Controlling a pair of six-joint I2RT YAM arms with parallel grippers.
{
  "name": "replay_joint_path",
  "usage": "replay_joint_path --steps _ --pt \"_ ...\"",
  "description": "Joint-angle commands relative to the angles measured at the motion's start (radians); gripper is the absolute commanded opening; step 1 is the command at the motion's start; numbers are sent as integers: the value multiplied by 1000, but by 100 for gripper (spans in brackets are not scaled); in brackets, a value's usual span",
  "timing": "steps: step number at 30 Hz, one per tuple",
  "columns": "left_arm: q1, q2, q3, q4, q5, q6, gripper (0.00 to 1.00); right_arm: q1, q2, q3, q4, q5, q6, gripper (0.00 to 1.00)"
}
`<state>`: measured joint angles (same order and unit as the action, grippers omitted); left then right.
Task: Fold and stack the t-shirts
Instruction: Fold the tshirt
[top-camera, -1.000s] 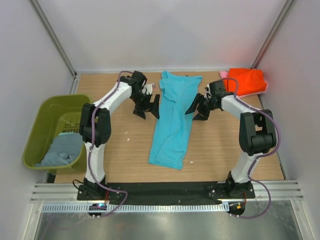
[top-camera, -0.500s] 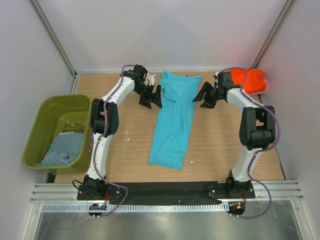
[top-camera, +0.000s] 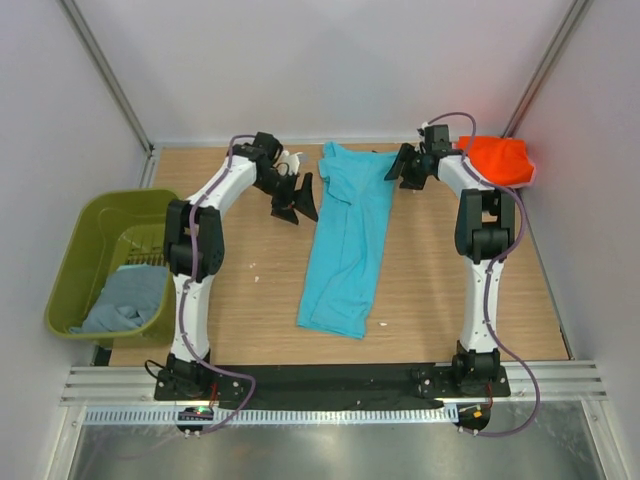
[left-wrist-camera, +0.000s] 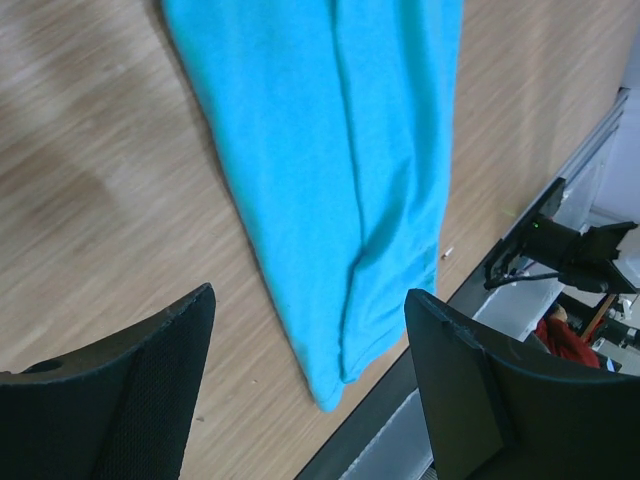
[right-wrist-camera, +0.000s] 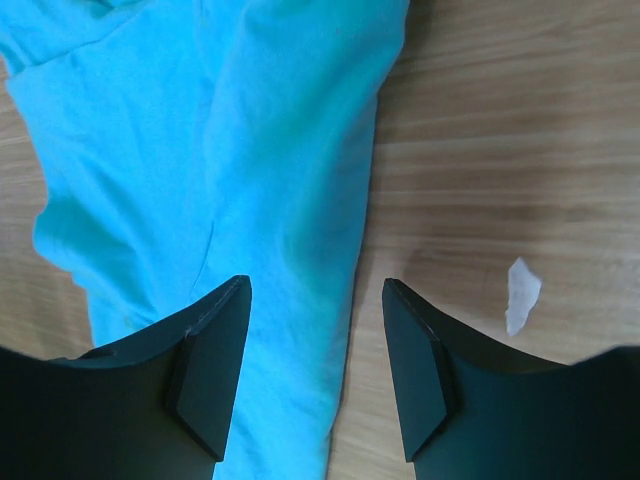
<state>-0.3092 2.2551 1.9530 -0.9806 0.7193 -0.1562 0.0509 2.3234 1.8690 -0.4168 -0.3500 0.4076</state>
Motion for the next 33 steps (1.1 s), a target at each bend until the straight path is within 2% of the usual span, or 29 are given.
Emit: replay_joint_path --steps 1,5,7,15,18,22,23,29,31,32,33 --pt "5 -107 -22 16 60 -11 77 4 34 140 7 43 -36 61" --pt "5 -129 -51 16 52 -9 77 7 96 225 6 60 -58 59" --pt "4 -141 -58 14 46 -6 77 10 134 254 9 69 -70 53" --pt "5 -198 -118 3 -3 26 78 47 272 441 26 56 -98 45" --pt "5 -221 -137 2 -18 33 78 64 307 482 35 42 -95 36" --pt "4 -242 -157 -3 -34 47 78 87 336 536 53 28 -99 15" --pt "4 -246 -158 -4 -38 49 78 90 346 550 55 25 -102 15" --pt "4 -267 -183 -6 -54 58 78 112 384 604 75 37 -92 15" --pt "4 -290 -190 -10 -86 57 79 112 373 610 61 69 -96 26" --pt "5 -302 -192 -18 -98 55 82 109 361 607 50 92 -96 36" --pt "5 -318 -204 -24 -115 52 89 98 343 602 26 112 -96 45"
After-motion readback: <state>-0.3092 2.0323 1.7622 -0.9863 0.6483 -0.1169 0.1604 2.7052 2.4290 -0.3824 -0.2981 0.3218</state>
